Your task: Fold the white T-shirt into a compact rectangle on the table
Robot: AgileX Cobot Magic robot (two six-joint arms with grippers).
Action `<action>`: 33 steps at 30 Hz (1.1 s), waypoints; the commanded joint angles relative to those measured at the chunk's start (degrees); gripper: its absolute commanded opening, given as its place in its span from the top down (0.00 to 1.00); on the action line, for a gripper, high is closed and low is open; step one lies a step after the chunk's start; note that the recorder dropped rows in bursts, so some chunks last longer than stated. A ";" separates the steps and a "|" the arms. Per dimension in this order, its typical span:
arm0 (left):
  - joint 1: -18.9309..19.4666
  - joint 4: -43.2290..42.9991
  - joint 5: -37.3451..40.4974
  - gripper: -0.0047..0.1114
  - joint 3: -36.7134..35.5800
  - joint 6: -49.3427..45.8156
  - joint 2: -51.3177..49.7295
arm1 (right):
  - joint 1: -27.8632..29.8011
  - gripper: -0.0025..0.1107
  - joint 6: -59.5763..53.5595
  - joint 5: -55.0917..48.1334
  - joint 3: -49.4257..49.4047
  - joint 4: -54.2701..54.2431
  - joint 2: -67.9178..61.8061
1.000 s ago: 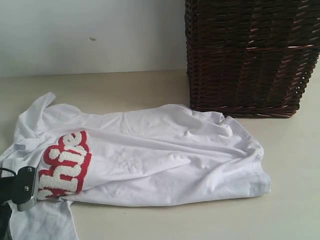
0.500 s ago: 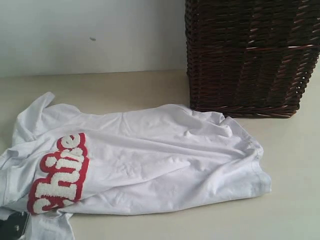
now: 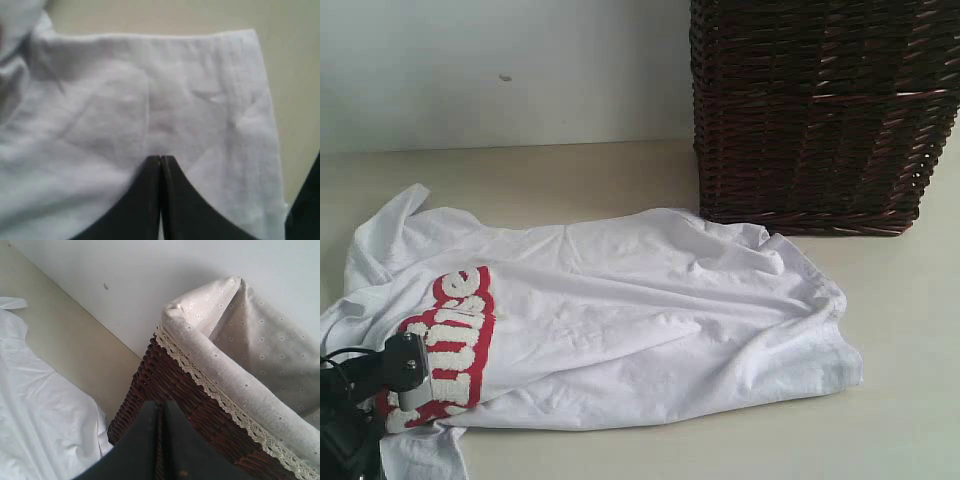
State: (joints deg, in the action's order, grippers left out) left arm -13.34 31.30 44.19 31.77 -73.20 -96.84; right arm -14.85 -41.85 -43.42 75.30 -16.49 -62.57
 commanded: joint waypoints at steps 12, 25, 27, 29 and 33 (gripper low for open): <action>-6.59 -3.45 -1.95 0.96 -11.21 5.29 -0.08 | 0.17 0.94 -0.22 0.70 -0.06 -0.46 5.11; -6.59 -14.79 3.51 0.96 7.42 14.08 13.32 | 0.17 0.94 -0.09 0.60 -0.06 -0.46 4.23; -6.59 -23.93 -9.53 0.96 7.56 14.08 5.66 | 0.17 0.94 -0.09 -0.54 -0.06 0.21 3.03; -6.19 -26.13 -19.92 0.96 9.39 14.08 -1.30 | 0.17 0.94 -0.09 -1.73 -0.06 1.66 1.91; -2.96 -14.12 -15.46 0.96 17.61 15.12 -9.26 | 0.17 0.94 -0.09 -2.36 -0.06 9.57 2.28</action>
State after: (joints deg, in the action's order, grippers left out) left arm -17.64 11.34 26.77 46.51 -58.67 -103.68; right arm -14.85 -41.85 -45.45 75.30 -10.27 -60.80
